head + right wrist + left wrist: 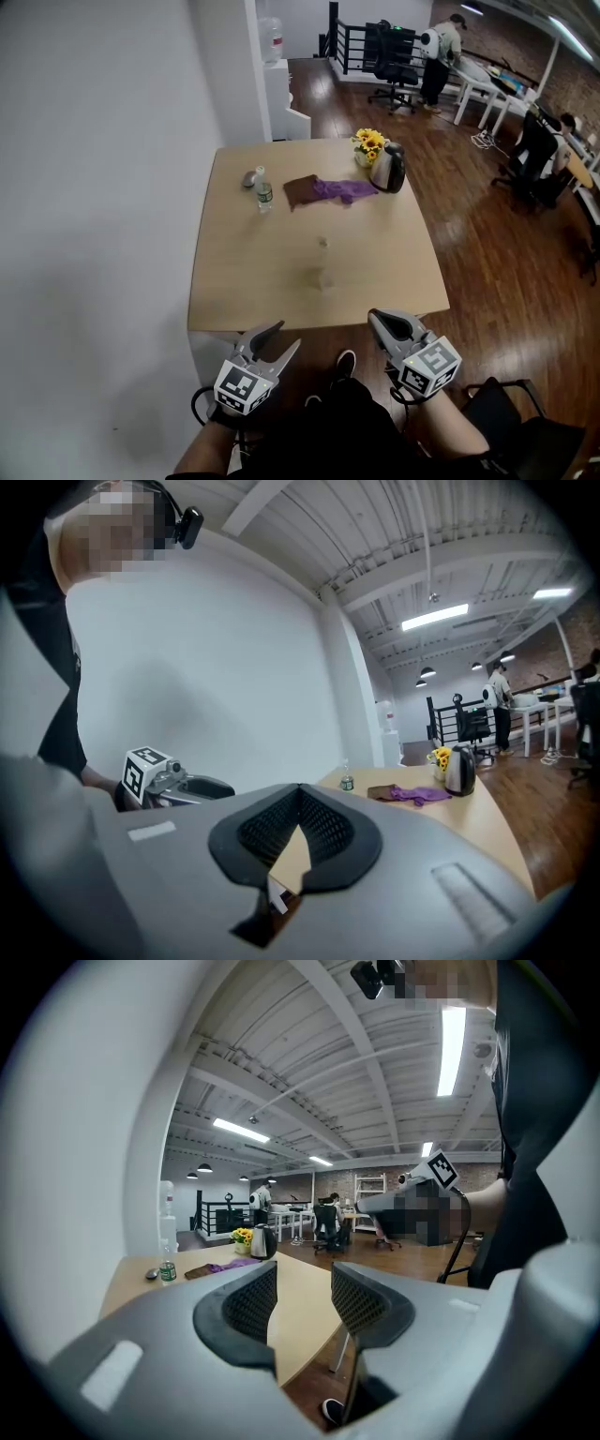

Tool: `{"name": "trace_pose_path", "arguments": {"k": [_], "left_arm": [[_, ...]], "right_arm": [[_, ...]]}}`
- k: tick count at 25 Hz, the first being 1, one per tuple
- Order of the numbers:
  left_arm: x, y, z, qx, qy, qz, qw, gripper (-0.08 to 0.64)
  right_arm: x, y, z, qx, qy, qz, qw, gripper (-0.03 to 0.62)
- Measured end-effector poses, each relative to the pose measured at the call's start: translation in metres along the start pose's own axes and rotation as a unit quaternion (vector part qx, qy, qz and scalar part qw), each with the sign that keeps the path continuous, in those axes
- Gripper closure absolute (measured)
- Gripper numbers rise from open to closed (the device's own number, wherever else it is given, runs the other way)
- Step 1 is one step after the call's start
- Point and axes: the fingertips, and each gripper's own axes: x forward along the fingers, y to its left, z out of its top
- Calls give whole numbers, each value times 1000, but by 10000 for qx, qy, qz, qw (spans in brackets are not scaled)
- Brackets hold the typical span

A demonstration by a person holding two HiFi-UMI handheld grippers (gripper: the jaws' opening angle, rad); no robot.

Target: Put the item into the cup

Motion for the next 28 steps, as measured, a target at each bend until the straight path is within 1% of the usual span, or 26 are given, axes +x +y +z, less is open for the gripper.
{"name": "trace_pose_path", "arguments": {"k": [3, 7, 13, 18, 20, 23, 25, 28], "left_arm": [[15, 17, 0, -38, 23, 81, 10000, 384], [40, 46, 2, -78, 53, 287, 9995, 385], [97, 84, 4, -171, 220, 517, 9983, 385], [143, 111, 12, 12, 310, 715, 9970, 384], [155, 118, 13, -10, 328, 772, 9965, 383], [167, 127, 13, -92, 384, 806, 9960, 385], [172, 134, 8, -146, 436, 833, 9955, 384], [179, 148, -3, -254, 520, 818, 9950, 384]], "right_arm": [[19, -19, 2, -18, 46, 45, 10000, 584], [49, -50, 4, -122, 139, 155, 9997, 584], [98, -109, 10, -281, 274, 405, 9984, 584], [135, -150, 11, -289, 398, 730, 9961, 584], [148, -163, 8, -398, 482, 826, 9946, 583], [170, -179, -3, -470, 784, 937, 9914, 567], [187, -188, -17, -435, 1071, 961, 9886, 537], [217, -203, -44, -526, 1505, 913, 9830, 520]]}}
